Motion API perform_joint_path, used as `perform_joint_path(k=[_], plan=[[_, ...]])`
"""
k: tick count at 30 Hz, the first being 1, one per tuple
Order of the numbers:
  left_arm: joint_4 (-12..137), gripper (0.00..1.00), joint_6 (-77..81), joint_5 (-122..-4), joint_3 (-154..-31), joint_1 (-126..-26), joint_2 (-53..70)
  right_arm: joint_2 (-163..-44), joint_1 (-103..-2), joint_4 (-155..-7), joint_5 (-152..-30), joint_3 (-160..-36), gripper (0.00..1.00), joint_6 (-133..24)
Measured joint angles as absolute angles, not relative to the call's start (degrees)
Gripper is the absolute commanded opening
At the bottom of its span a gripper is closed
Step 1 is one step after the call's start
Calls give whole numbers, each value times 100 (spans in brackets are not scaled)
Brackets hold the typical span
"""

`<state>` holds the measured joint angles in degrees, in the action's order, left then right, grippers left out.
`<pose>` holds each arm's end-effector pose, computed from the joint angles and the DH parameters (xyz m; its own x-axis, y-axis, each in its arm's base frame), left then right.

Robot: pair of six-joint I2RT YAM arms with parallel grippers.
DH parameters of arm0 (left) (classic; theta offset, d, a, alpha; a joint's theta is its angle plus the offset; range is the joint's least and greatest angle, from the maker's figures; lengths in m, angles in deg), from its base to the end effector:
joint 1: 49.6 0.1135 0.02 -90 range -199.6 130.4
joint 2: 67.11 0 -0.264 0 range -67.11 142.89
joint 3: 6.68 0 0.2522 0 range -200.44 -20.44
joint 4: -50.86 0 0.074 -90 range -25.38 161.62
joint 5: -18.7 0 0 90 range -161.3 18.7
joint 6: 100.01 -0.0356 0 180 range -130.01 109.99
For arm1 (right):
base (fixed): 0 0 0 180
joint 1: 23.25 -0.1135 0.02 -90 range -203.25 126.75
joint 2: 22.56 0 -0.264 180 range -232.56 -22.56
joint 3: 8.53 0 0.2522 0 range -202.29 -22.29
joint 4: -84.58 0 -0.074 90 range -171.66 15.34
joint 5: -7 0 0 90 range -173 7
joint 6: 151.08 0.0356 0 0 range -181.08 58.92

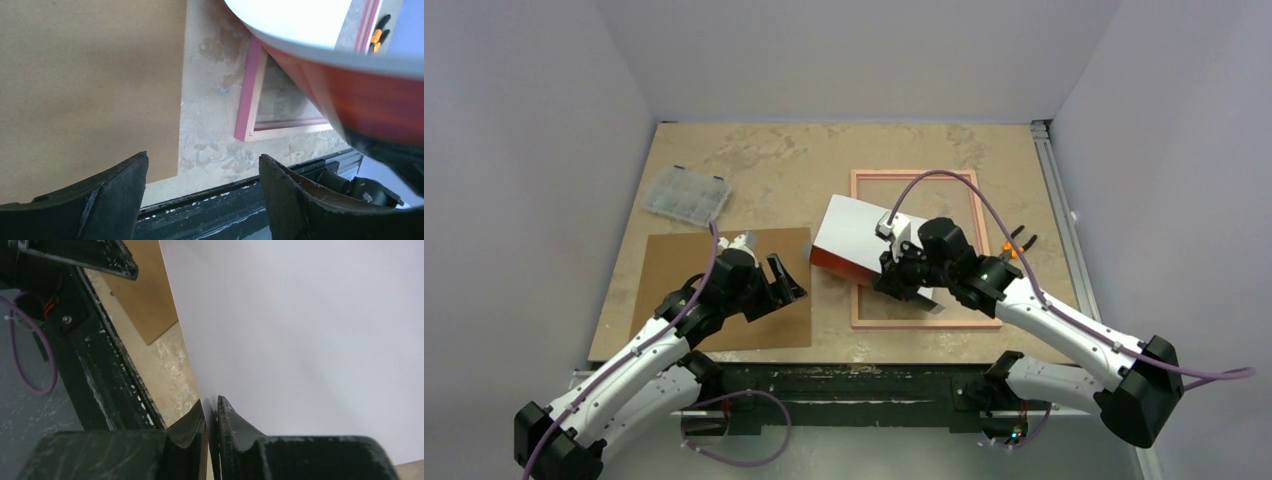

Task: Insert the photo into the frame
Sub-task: Turn over the photo from the photo frame.

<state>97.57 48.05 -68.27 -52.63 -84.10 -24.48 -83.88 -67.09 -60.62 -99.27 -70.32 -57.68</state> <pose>0.1284 -0.0906 0.2316 -0.8064 -0.4741 -0.3536 -0.1645 0.7541 -0.6359 0.1625 0.1698 0.2862 -0.4554 -0.3584 -0.8150 -0.8062 0.5544 0.2067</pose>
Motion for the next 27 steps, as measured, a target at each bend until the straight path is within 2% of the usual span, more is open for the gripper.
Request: perform_joint_path(k=[4,9,18,27], plan=[[9875,80,4989,-6969,-5188,-8410,-2479,-8321,-6713,-6291,-10443,-6630,29,-5554],[9999,82,5227,-7223,-5068,-8410,-2673,-8310,-6724,-6512,-11070,-6366,53,-5397],[10078,83,5494,-7422,-4876,-8373,-2870,-7870,-6728,-6908,-11545,-5992,75,-5080],[10216,82,5247,-7605,-4876,-8360,-2739,-7724,-6455,-7135,-10845,-5771,81,-4050]])
